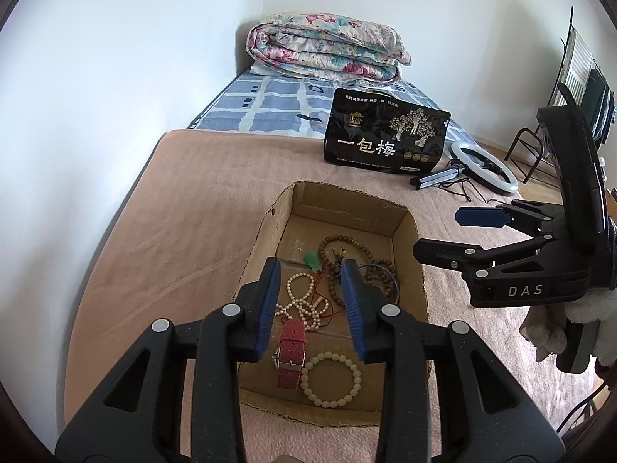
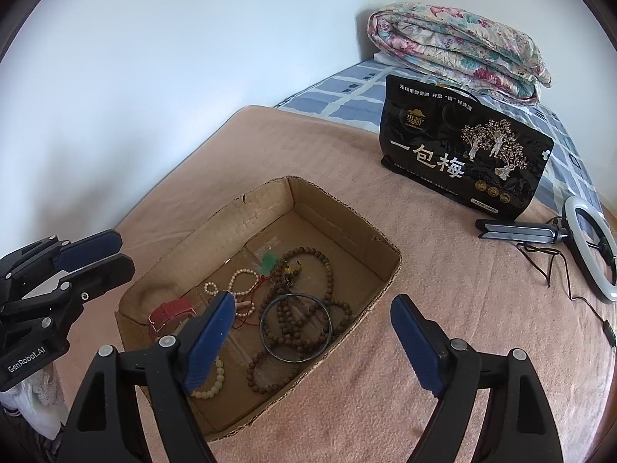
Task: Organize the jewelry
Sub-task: 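Move open left gripper away from box down to the pearl stud earring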
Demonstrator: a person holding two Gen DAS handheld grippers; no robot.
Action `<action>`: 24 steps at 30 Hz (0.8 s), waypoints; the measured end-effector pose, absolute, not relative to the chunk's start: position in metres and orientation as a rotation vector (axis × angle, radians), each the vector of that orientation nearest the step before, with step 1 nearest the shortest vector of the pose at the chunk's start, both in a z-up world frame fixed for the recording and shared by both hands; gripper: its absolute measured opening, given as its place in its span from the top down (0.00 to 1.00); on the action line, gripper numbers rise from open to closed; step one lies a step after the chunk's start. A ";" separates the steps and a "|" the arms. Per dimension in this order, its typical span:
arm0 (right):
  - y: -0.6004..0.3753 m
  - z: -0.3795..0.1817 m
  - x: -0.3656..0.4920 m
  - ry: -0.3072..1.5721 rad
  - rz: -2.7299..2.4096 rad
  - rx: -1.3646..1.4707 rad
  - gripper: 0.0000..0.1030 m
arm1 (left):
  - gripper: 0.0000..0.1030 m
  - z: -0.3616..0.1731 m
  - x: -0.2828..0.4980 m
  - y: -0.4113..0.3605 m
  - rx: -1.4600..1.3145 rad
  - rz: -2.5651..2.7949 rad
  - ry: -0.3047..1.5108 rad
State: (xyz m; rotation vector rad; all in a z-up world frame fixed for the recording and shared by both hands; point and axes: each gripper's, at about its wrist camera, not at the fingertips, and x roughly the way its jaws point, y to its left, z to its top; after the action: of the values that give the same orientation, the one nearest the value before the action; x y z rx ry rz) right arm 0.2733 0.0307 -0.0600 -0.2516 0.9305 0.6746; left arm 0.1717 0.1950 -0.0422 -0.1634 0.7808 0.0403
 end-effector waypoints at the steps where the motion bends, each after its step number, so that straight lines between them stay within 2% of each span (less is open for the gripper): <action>1: 0.029 -0.058 0.272 0.926 0.672 -0.253 0.18 | 0.69 -0.040 0.170 0.193 -0.156 0.042 0.778; 8: 0.010 -0.042 0.259 0.901 0.645 -0.252 0.18 | 0.68 -0.022 0.158 0.176 -0.114 0.040 0.749; 12: -0.010 -0.031 0.248 0.878 0.624 -0.238 0.17 | 0.57 -0.010 0.150 0.161 -0.098 0.023 0.724; 15: -0.026 -0.024 0.241 0.866 0.605 -0.230 0.16 | 0.57 -0.002 0.144 0.147 -0.076 0.016 0.716; 17: -0.039 -0.021 0.237 0.863 0.590 -0.224 0.15 | 0.50 0.003 0.141 0.137 -0.064 0.004 0.712; 18: -0.046 -0.019 0.234 0.858 0.578 -0.220 0.12 | 0.43 0.005 0.139 0.132 -0.061 -0.004 0.711; 21: -0.068 -0.013 0.227 0.838 0.537 -0.209 0.08 | 0.41 0.010 0.133 0.116 -0.057 -0.027 0.703; 24: -0.089 -0.009 0.221 0.827 0.500 -0.203 0.08 | 0.28 0.014 0.128 0.098 -0.034 -0.049 0.698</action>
State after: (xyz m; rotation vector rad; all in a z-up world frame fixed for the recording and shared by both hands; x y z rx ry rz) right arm 0.2215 -0.0893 -0.0088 -0.2029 0.8266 0.5000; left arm 0.1284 0.0975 0.0144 -0.0343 0.6977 -0.0493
